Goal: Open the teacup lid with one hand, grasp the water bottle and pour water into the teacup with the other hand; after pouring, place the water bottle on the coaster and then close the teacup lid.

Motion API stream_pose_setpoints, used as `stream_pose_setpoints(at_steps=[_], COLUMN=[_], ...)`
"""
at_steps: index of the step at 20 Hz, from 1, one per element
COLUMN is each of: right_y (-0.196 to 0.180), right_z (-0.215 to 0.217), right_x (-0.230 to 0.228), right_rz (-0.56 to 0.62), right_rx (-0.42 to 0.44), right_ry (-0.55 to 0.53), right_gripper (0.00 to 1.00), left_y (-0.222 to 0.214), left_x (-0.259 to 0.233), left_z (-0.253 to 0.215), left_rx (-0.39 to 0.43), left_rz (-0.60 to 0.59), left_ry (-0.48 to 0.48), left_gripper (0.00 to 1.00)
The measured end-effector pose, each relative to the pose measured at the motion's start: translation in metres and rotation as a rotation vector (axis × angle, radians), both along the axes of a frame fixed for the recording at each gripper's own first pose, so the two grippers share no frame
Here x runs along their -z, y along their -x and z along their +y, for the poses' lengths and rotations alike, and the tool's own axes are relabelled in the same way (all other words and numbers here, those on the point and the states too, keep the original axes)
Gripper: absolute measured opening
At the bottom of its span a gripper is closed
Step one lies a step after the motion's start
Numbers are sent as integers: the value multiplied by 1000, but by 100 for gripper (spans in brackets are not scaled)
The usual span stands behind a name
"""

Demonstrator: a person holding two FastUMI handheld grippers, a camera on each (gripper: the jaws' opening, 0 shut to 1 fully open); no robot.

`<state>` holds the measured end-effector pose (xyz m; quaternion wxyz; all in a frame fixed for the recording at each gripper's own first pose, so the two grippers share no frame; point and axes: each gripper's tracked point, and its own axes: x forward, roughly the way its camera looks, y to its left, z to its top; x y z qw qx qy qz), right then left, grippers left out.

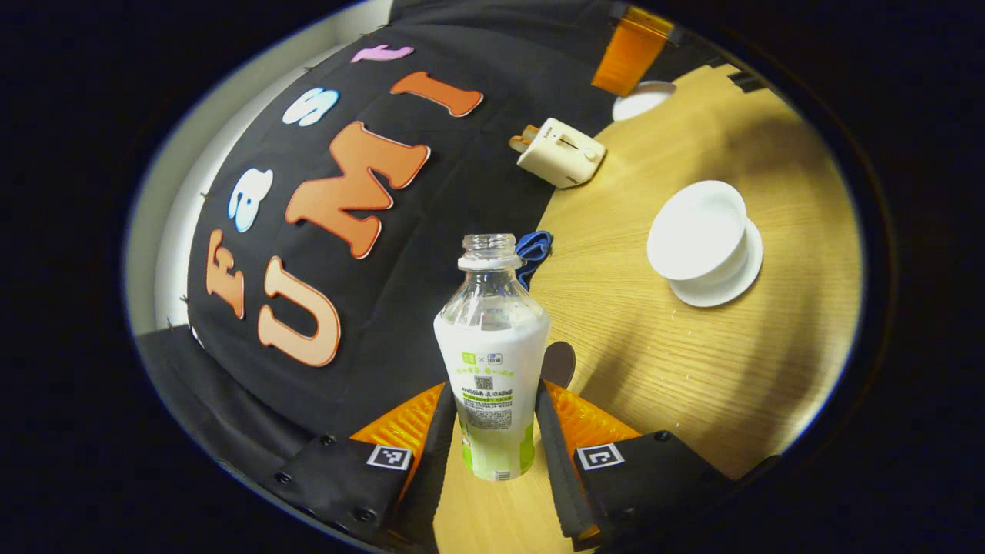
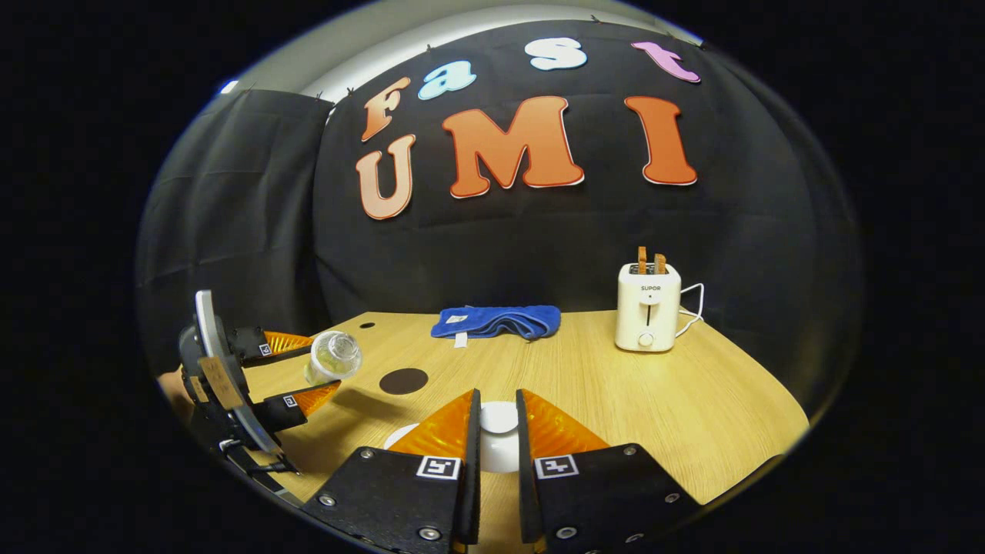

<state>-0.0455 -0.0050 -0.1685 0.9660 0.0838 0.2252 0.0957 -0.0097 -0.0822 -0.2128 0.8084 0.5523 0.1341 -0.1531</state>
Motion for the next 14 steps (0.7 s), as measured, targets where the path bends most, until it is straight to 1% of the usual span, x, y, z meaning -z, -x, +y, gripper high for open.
stream_pose_setpoints(at_steps=[3, 4, 9, 10, 13, 14], right_y=[2, 3, 7, 7, 9, 10], right_z=[-9, -12, -18, -18, -20, -20], right_x=[0, 0, 3, 4, 5, 5], right_rz=[-7, -8, -6, -8, -12, -14], right_rx=[17, 18, 26, 24, 18, 17], right_ry=[8, 13, 17, 21, 28, 27], right_gripper=[21, 21, 21, 21, 21, 21], left_y=[2, 1, 2, 1, 1, 1], left_x=[2, 3, 2, 2, 1, 1], left_z=[-6, -9, -16, -17, -20, -22], left_rx=[57, 74, 154, 166, 200, 209], left_rz=[-7, -9, -18, -21, -31, -34], left_ry=[-96, -124, -272, -303, -366, -381], left_gripper=[63, 65, 61, 65, 61, 62])
